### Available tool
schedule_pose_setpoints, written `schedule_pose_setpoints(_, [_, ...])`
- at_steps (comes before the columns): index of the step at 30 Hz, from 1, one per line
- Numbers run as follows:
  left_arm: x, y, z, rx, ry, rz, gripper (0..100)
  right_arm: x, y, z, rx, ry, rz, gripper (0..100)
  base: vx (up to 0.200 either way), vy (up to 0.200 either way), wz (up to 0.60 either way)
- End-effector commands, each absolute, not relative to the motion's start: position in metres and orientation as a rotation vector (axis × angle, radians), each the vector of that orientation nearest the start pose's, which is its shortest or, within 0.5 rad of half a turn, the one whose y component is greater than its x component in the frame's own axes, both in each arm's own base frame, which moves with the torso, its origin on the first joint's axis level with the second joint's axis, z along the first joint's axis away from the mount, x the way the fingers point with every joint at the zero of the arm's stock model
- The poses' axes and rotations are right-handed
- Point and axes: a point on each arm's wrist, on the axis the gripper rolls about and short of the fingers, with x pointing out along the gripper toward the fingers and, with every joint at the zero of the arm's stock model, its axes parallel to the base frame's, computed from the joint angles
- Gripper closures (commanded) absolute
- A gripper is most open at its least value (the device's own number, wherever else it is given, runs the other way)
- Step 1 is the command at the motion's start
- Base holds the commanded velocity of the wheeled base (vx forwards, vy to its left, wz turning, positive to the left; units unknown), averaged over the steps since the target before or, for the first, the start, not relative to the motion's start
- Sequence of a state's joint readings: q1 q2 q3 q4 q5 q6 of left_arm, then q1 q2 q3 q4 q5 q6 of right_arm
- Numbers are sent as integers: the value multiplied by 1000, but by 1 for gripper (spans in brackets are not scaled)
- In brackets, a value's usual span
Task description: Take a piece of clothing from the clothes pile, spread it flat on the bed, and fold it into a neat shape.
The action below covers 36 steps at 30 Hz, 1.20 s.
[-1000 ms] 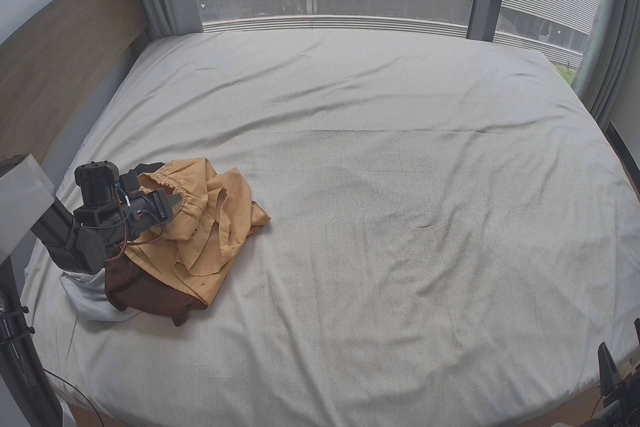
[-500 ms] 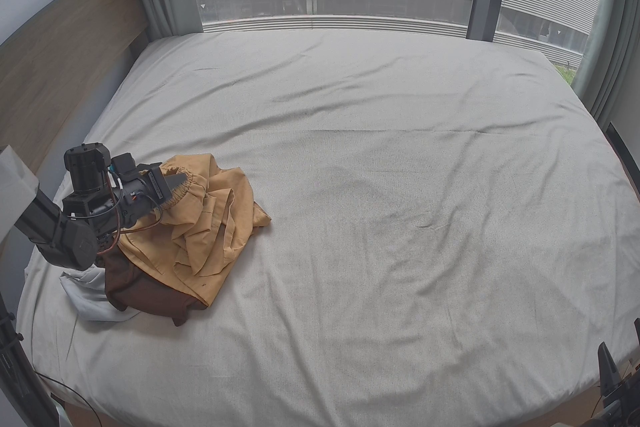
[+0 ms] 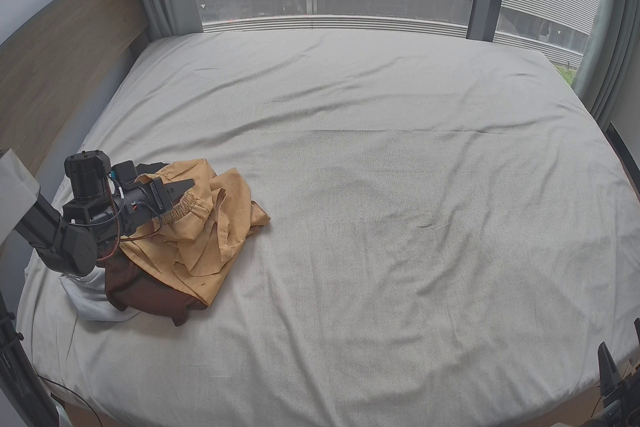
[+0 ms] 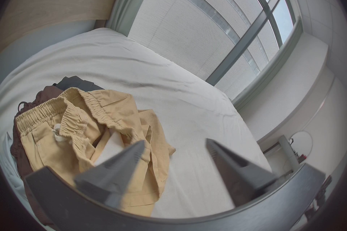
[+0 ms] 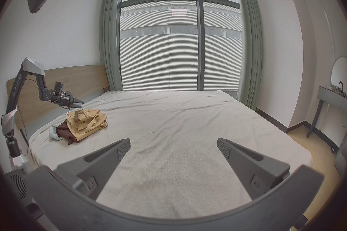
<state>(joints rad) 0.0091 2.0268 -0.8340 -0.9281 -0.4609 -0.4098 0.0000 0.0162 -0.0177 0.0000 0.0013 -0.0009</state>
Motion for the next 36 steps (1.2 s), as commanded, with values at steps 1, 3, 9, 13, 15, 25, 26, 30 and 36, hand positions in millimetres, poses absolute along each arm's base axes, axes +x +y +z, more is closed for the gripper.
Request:
schedule_pose_setpoints(1, [363,-7,93,-422,385,-393,0,-22,0,76,-2,6,2,0,0,0,0])
schedule_pose_setpoints(3, [365,-6,85,-379,392,-395,0,-22,0,76,-2,5,2,0,0,0,0])
schedule_pose_setpoints(9, [369,-7,77,-338,389,-415,0,-22,0,76,-2,5,2,0,0,0,0])
schedule_pose_setpoints(13, [378,-6,78,-330,363,-416,0,-22,0,76,-2,6,2,0,0,0,0])
schedule_pose_setpoints(15, [383,-4,81,-328,345,-416,0,-22,0,76,-2,6,2,0,0,0,0])
schedule_pose_setpoints(25, [388,-14,73,-316,362,-441,0,-22,0,76,-2,5,2,0,0,0,0])
schedule_pose_setpoints(26, [388,-14,72,-314,365,-441,0,-22,0,76,-2,5,2,0,0,0,0])
schedule_pose_setpoints(30, [392,-14,56,-261,386,-447,0,-22,0,76,-2,5,2,0,0,0,0])
schedule_pose_setpoints(36, [393,-9,50,-257,397,-434,0,-22,0,76,-2,5,2,0,0,0,0])
